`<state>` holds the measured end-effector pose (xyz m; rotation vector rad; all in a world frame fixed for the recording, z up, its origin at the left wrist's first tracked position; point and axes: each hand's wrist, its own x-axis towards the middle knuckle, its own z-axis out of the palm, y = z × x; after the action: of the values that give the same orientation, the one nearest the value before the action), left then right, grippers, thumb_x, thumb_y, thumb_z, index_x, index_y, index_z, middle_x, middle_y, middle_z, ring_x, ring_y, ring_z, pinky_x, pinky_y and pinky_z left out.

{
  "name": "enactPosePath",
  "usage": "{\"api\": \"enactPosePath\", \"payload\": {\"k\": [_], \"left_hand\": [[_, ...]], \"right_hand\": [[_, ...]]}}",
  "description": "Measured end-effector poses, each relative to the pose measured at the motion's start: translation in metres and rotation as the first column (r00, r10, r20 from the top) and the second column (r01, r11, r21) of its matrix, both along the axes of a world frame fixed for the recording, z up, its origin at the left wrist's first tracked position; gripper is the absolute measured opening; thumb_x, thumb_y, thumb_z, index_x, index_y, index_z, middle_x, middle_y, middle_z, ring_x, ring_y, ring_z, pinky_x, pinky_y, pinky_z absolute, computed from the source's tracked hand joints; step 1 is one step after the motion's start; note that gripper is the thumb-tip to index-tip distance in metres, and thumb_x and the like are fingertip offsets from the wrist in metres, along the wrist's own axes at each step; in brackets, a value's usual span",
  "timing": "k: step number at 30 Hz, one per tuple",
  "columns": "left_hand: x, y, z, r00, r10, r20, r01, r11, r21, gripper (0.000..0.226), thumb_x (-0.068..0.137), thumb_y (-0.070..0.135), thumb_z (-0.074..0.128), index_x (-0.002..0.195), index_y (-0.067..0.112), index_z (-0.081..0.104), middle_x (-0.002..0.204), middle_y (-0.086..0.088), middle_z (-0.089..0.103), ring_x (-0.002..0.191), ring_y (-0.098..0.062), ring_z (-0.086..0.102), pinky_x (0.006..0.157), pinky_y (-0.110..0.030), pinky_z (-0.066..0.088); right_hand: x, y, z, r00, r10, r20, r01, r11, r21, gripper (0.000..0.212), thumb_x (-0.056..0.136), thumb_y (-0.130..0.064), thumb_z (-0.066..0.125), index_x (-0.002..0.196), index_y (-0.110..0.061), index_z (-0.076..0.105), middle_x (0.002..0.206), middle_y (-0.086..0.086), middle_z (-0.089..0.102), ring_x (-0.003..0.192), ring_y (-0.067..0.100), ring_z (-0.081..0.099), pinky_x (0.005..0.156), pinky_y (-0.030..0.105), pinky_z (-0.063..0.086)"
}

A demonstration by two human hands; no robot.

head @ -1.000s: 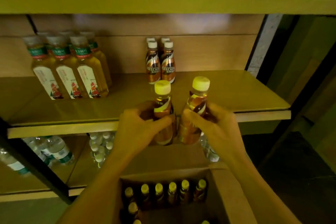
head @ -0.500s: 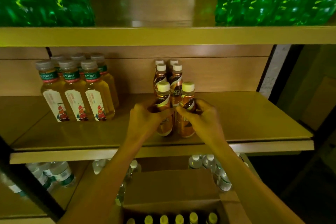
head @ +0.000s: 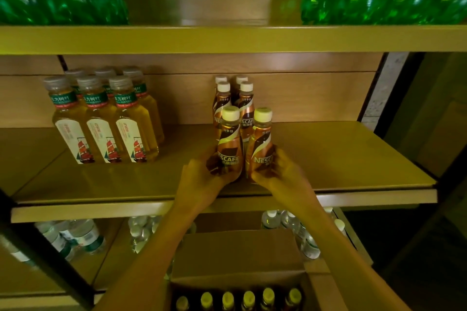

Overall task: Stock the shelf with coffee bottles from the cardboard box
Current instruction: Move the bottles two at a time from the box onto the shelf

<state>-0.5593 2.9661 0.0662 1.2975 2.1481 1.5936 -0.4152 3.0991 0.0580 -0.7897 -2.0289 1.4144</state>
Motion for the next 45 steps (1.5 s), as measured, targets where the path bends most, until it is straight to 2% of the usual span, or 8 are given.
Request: {"api": "enactPosePath", "payload": {"k": [5,14,18,23,30,34,38,45], "left_hand": [[0.004,0.010,-0.003,0.986,0.153,-0.062,-0.154,0.988,-0.014,0.056,0.067,0.031,0.089,0.118,0.023,0.066,0.091,0.024,0.061,0.072,0.019,0.054,0.059,0.002,0.042],[-0.010,0.043,-0.005,0.969,0.245,-0.037,-0.247,0.969,-0.032,0.052,0.074,0.027,0.084,0.120,0.017,0.063,0.107,0.004,0.072,0.092,-0.009,0.067,0.063,-0.011,0.045],[-0.021,0.058,-0.003,0.962,0.272,0.000,-0.272,0.961,-0.057,0.052,0.075,0.026,0.084,0.121,0.014,0.062,0.109,0.000,0.072,0.097,-0.019,0.070,0.074,-0.029,0.059],[-0.034,0.073,0.000,0.955,0.296,0.022,-0.292,0.951,-0.097,0.050,0.075,0.024,0.083,0.120,0.011,0.064,0.109,-0.005,0.072,0.097,-0.023,0.070,0.079,-0.041,0.060],[-0.044,0.082,0.001,0.950,0.311,0.039,-0.305,0.946,-0.108,0.050,0.073,0.023,0.085,0.118,0.010,0.066,0.107,-0.006,0.072,0.094,-0.024,0.070,0.078,-0.039,0.060],[-0.046,0.081,0.001,0.954,0.297,0.046,-0.290,0.949,-0.122,0.051,0.072,0.025,0.085,0.118,0.011,0.066,0.105,-0.005,0.072,0.091,-0.023,0.070,0.074,-0.037,0.060],[-0.047,0.082,0.002,0.954,0.295,0.057,-0.286,0.949,-0.133,0.049,0.072,0.023,0.086,0.115,0.011,0.067,0.103,-0.005,0.073,0.087,-0.021,0.069,0.067,-0.029,0.057],[-0.044,0.079,0.005,0.955,0.298,0.003,-0.292,0.938,-0.188,0.051,0.074,0.031,0.083,0.117,0.012,0.063,0.106,-0.005,0.071,0.092,-0.023,0.069,0.066,-0.031,0.055]], "right_hand": [[-0.010,0.006,-0.008,0.997,-0.070,-0.030,0.071,0.996,0.046,0.063,0.077,-0.025,0.082,0.130,-0.034,0.050,0.115,-0.015,0.068,0.107,0.004,0.064,0.098,0.037,0.052],[-0.042,0.023,-0.006,0.988,-0.149,-0.035,0.153,0.966,0.209,0.062,0.081,-0.028,0.079,0.134,-0.024,0.047,0.104,-0.013,0.064,0.064,-0.025,0.057,0.045,0.002,0.042],[-0.056,0.035,-0.001,0.989,-0.149,-0.003,0.145,0.961,0.235,0.059,0.084,-0.028,0.076,0.135,-0.020,0.047,0.112,-0.004,0.069,0.065,-0.004,0.067,0.049,0.011,0.051],[-0.070,0.047,0.000,0.991,-0.134,0.004,0.129,0.958,0.258,0.053,0.086,-0.025,0.074,0.133,-0.019,0.049,0.102,-0.011,0.063,0.059,-0.012,0.059,0.046,0.006,0.045],[-0.081,0.057,-0.002,0.989,-0.148,0.005,0.142,0.959,0.243,0.056,0.085,-0.027,0.075,0.135,-0.018,0.050,0.115,-0.002,0.069,0.089,0.011,0.070,0.074,0.034,0.062],[-0.082,0.058,-0.004,0.988,-0.157,0.000,0.152,0.957,0.249,0.056,0.084,-0.027,0.076,0.134,-0.017,0.052,0.115,-0.002,0.069,0.078,0.000,0.066,0.057,0.015,0.056],[-0.081,0.057,-0.002,0.988,-0.155,-0.006,0.152,0.959,0.238,0.057,0.083,-0.027,0.076,0.134,-0.020,0.050,0.116,-0.003,0.068,0.093,0.013,0.069,0.074,0.036,0.062],[-0.077,0.053,0.005,0.987,-0.141,0.078,0.114,0.954,0.276,0.051,0.086,-0.028,0.073,0.131,-0.017,0.051,0.109,0.002,0.071,0.077,0.012,0.071,0.060,0.018,0.056]]}}
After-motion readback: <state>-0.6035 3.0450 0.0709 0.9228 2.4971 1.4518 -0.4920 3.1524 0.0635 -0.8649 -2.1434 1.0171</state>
